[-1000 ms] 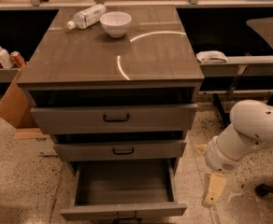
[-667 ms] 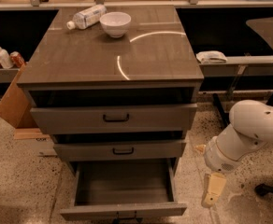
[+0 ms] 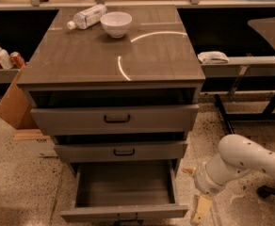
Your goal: Close bottom drawer
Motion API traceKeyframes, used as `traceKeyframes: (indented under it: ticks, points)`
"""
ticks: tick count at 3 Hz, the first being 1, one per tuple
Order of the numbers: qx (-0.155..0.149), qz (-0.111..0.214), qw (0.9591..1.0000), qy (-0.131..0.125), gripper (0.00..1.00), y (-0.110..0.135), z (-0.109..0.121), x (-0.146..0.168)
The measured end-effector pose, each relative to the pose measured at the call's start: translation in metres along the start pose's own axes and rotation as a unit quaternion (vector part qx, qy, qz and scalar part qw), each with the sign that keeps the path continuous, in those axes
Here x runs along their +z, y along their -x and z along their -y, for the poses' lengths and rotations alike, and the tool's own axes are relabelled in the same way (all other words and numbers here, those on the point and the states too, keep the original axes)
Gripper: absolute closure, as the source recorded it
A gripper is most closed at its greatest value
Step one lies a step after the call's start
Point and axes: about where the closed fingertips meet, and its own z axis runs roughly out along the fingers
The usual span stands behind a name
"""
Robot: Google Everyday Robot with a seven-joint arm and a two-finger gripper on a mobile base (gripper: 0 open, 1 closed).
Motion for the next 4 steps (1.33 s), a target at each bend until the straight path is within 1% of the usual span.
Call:
traceKeyframes:
  ticks: [1,2,3,4]
  points:
    - [-0.007,0.042,0.9989,0.018,0.00,-0.026,0.002,0.073]
    - [0.004,0.070,0.9960,0.056,0.00,-0.044,-0.003,0.138]
    - [0.011,0.078,0.9943,0.072,0.00,-0.046,-0.013,0.155]
    - [0.008,0.068,0.9946,0.078,0.02,-0.048,-0.008,0.173]
